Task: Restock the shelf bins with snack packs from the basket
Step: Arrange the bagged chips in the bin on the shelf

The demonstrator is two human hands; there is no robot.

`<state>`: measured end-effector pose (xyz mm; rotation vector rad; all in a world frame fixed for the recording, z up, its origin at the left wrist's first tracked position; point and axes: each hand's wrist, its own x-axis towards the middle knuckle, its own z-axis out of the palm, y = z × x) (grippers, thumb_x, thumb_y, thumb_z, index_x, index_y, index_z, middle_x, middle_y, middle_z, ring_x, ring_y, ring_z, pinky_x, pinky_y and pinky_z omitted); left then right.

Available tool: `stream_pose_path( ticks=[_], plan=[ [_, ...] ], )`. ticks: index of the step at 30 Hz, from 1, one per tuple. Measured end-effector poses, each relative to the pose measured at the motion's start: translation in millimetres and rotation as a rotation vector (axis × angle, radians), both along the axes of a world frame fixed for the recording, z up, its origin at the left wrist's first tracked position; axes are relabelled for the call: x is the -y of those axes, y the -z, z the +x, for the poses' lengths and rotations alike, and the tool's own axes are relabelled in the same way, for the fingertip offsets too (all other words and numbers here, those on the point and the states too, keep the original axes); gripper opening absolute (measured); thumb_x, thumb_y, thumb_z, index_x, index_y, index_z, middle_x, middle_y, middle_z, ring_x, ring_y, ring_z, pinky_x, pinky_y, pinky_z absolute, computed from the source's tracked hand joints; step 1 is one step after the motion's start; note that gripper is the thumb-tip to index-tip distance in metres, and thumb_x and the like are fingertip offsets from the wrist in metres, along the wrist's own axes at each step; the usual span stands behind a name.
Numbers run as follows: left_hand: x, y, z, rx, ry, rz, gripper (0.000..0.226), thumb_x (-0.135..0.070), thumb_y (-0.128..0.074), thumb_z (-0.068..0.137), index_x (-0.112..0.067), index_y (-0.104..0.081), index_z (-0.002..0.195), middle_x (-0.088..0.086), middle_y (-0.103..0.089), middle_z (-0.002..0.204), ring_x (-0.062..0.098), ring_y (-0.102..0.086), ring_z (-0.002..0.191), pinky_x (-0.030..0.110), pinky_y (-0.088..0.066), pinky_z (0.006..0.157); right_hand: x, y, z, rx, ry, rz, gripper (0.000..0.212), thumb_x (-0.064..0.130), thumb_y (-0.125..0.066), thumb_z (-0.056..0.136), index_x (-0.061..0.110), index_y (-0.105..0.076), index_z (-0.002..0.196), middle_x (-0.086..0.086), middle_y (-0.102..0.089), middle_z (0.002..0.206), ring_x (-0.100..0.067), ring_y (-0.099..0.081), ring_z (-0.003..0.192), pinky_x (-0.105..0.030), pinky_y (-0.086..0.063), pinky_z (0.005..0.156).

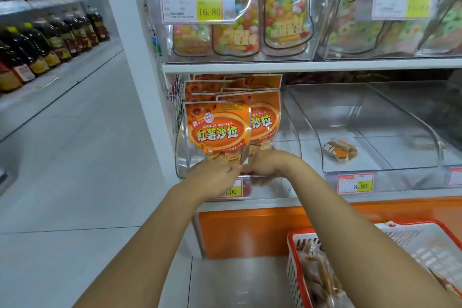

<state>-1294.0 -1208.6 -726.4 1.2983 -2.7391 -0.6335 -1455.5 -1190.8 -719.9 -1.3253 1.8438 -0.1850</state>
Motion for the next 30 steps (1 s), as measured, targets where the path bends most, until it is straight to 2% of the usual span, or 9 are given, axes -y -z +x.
stream_pose_path(
  ticks=[2, 4, 10, 13, 15, 17, 19, 24, 30],
  plan=[
    [-0.1, -2.5, -5.4, 0.012, 0.000, 0.008, 0.036, -0.034, -0.025, 0.102, -0.011, -0.052, 0.104, 0.008, -0.054, 0.112, 0.025, -0.050, 0.105, 0.036, -0.043, 0.090, 2.4, 0.1, 0.5, -0.067, -0.022, -0.060, 0.029, 0.038, -0.055, 0.095, 0.009, -0.057, 0.094, -0.010, -0.067, 0.093, -0.023, -0.066, 0.082, -0.037, -0.057, 0.084],
    [-1.9, -4.4, -10.0, 0.033, -0.027, -0.014, 0.030, -0.030, -0.025, 0.102, -0.011, -0.042, 0.086, 0.009, -0.047, 0.099, 0.027, -0.048, 0.101, 0.031, -0.037, 0.080, 4.2, 2.9, 1.9, -0.162, -0.043, -0.124, 0.027, 0.037, -0.052, 0.095, 0.010, -0.053, 0.096, -0.009, -0.061, 0.093, -0.023, -0.061, 0.082, -0.033, -0.055, 0.079],
    [-3.6, -0.7, -14.6, 0.041, -0.106, -0.083, 0.028, -0.029, -0.027, 0.101, -0.012, -0.044, 0.086, 0.008, -0.046, 0.091, 0.029, -0.048, 0.090, 0.030, -0.035, 0.072, 5.6, 2.6, 5.6, -0.408, -0.059, -0.215, 0.042, 0.041, -0.053, 0.093, 0.012, -0.052, 0.123, -0.011, -0.062, 0.113, -0.028, -0.059, 0.103, -0.038, -0.049, 0.089],
    [-8.0, -0.8, -14.9, -0.061, -0.151, -0.138, 0.037, -0.028, -0.032, 0.100, -0.017, -0.037, 0.065, 0.003, -0.045, 0.066, 0.027, -0.051, 0.072, 0.028, -0.033, 0.059, -8.2, -7.1, 1.1, -0.407, 0.009, -0.340, 0.022, 0.032, -0.053, 0.092, 0.012, -0.061, 0.093, -0.007, -0.060, 0.086, -0.027, -0.062, 0.091, -0.034, -0.050, 0.077],
    [-6.6, 3.1, -15.6, -0.097, -0.144, -0.190, 0.042, -0.031, -0.035, 0.098, -0.017, -0.045, 0.060, 0.003, -0.048, 0.058, 0.027, -0.054, 0.063, 0.027, -0.029, 0.051, -27.2, -19.4, -3.3, -0.395, 0.058, -0.508, 0.029, 0.026, -0.052, 0.091, 0.015, -0.050, 0.065, -0.001, -0.050, 0.065, -0.025, -0.056, 0.074, -0.028, -0.042, 0.061],
    [-11.7, 0.2, -20.0, -0.118, -0.137, -0.273, 0.040, -0.031, -0.039, 0.096, -0.014, -0.055, 0.064, 0.004, -0.053, 0.058, 0.027, -0.056, 0.061, 0.027, -0.030, 0.049, -52.2, -34.0, -8.8, -0.404, 0.038, -0.665, 0.038, 0.025, -0.052, 0.092, 0.017, -0.040, 0.056, 0.001, -0.042, 0.057, -0.021, -0.048, 0.062, -0.026, -0.030, 0.051],
    [-24.1, -7.7, -29.4, -0.181, -0.112, -0.363, 0.036, -0.031, -0.042, 0.096, -0.012, -0.059, 0.071, 0.004, -0.055, 0.060, 0.025, -0.056, 0.060, 0.028, -0.034, 0.049, -79.0, -44.4, -18.6, -0.358, 0.003, -0.753, 0.039, 0.029, -0.054, 0.092, 0.013, -0.044, 0.057, -0.005, -0.048, 0.058, -0.020, -0.046, 0.057, -0.030, -0.032, 0.051],
    [-73.9, -26.9, -64.5, -0.397, 0.099, -0.403, 0.030, -0.029, -0.048, 0.096, -0.014, -0.054, 0.070, -0.002, -0.053, 0.062, 0.016, -0.049, 0.058, 0.029, -0.027, 0.048, -142.7, -43.3, -69.6, -0.346, 0.092, -0.708, 0.045, 0.041, -0.059, 0.091, 0.006, -0.057, 0.062, -0.010, -0.056, 0.059, -0.019, -0.053, 0.063, -0.034, -0.043, 0.070],
    [-112.2, 4.6, -117.1, -0.147, 0.384, -0.261, 0.036, -0.032, -0.045, 0.096, -0.018, -0.040, 0.063, -0.003, -0.043, 0.058, 0.018, -0.044, 0.061, 0.032, -0.031, 0.056, -220.2, -12.4, -150.4, -0.410, 0.305, -0.437, 0.036, 0.038, -0.060, 0.091, 0.005, -0.062, 0.075, -0.010, -0.065, 0.075, -0.023, -0.058, 0.069, -0.029, -0.042, 0.058]
  ],
)
